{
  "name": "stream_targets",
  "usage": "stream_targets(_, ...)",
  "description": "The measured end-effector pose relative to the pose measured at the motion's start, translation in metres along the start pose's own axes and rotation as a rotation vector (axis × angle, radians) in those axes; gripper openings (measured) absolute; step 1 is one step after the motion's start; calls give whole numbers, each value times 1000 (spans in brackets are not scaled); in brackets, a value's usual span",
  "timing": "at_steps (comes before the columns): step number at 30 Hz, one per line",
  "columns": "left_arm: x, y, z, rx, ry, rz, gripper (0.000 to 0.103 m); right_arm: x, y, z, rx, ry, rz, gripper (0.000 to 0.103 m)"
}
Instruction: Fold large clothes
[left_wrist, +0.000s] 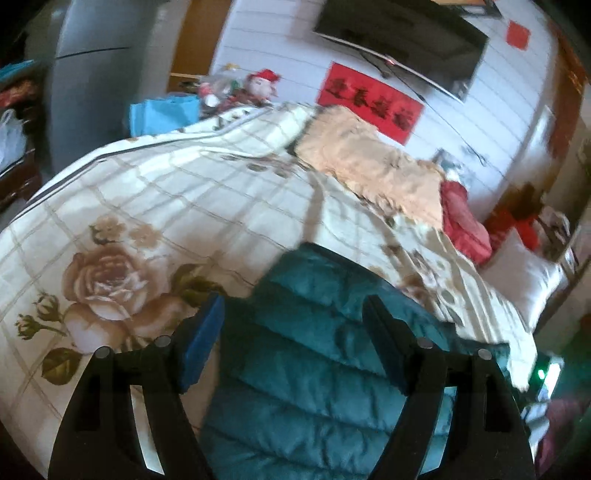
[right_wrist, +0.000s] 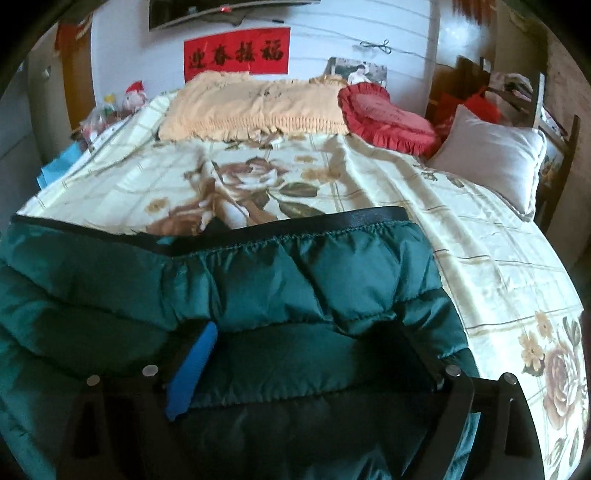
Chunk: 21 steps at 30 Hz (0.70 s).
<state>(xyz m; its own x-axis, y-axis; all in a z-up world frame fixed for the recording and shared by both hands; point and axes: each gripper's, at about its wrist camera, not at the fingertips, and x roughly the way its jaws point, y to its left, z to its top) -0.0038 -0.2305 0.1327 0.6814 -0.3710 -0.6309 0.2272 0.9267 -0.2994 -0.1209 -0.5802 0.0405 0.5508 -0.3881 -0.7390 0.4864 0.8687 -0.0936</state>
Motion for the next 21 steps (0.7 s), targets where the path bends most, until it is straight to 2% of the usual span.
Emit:
stream_targets(5, 16, -34, -16, 131, 56, 1, 78, -14, 2, 3, 3, 12, -16, 91)
stream_targets(10, 36, -48, -28, 189, 89, 22, 78, -67, -1, 0, 27, -106, 69, 91)
stream_targets(12, 45, -48, -33, 198, 97, 37, 78, -76, 2, -1, 8, -119, 91, 91)
stream_targets(15, 55, -46, -35, 191, 107, 46, 78, -72, 10, 1, -31, -106, 92, 91)
stream_targets(21, 72, -47, -40, 231, 115, 66, 79, -30, 19, -4, -47, -26, 66, 91)
